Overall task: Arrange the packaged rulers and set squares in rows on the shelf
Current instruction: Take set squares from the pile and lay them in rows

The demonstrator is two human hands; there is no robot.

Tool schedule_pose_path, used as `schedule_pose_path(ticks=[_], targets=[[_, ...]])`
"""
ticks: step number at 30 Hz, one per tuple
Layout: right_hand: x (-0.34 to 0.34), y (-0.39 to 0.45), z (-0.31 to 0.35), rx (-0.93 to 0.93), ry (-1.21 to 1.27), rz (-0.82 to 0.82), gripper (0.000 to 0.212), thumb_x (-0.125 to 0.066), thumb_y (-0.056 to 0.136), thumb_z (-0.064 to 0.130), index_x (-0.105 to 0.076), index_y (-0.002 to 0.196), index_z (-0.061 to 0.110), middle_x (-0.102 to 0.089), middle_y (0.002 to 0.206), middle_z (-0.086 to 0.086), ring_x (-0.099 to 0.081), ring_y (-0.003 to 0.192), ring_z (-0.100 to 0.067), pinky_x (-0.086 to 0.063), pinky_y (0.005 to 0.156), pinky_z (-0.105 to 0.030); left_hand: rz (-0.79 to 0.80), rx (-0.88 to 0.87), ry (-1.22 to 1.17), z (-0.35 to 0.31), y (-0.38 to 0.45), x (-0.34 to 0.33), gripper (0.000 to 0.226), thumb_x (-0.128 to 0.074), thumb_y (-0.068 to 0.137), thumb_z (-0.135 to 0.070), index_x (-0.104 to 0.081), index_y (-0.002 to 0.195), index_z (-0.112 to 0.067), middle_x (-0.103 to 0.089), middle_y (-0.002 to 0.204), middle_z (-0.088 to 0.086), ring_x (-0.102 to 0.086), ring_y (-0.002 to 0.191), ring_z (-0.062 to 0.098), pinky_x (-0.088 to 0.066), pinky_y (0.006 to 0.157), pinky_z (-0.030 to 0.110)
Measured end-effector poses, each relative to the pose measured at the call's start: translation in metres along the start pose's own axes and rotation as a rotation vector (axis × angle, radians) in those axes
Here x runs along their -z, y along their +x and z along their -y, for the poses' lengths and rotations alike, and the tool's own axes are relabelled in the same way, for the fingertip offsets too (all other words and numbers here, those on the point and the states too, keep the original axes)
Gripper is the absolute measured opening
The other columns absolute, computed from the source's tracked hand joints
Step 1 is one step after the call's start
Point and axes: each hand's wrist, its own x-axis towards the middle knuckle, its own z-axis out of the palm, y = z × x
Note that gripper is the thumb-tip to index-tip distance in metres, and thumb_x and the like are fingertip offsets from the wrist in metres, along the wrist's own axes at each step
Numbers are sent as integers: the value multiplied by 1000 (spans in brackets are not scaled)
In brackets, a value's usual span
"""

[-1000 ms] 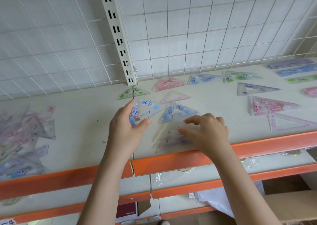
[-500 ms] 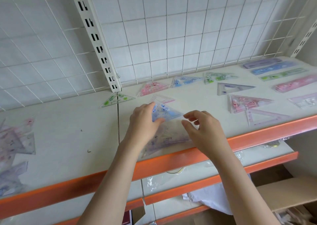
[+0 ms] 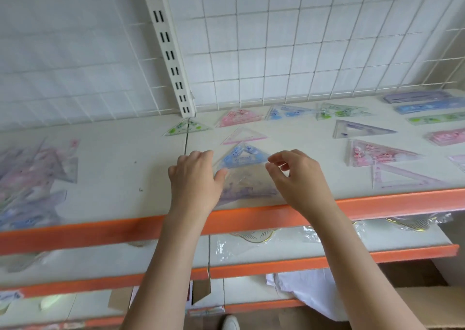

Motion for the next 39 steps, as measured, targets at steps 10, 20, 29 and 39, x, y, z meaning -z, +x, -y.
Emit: schedule_pose_path(ticks=[10, 20, 29, 39], targets=[[-42, -6, 42, 147, -51, 135, 25, -58, 90, 22, -66, 111, 10, -63, 109, -7, -58, 102, -22, -42, 87, -29, -79, 139, 21, 65, -41, 23, 40, -50, 92, -40, -52, 126, -18, -51, 129, 2, -42, 119, 27, -33, 94, 38], [-127, 0, 138, 373, -374, 199, 39, -53, 91, 39, -55, 126, 21, -54, 126, -1, -42, 121, -27, -31, 97, -37, -86, 211, 19, 187, -38, 59, 38, -52, 92, -38, -55, 125, -20, -48, 131, 0, -40, 121, 25, -34, 95, 39], [-207, 1, 232, 575, -339, 426, 49, -50, 91, 46, -44, 136, 26, -47, 133, 2, -40, 123, -22, -30, 100, -33, -86, 277, 67, 300, -40, 101, 37, -57, 90, -34, -57, 123, -19, -53, 125, 1, -43, 119, 27, -38, 96, 40], [-242, 6, 269, 600, -376, 614, 39, -55, 91, 34, -53, 128, 21, -53, 125, -4, -47, 116, -24, -39, 99, -36, -11, 282, -2, 342, -41, 119, 41, -60, 89, -30, -54, 129, -20, -56, 126, 1, -48, 118, 23, -39, 99, 41]])
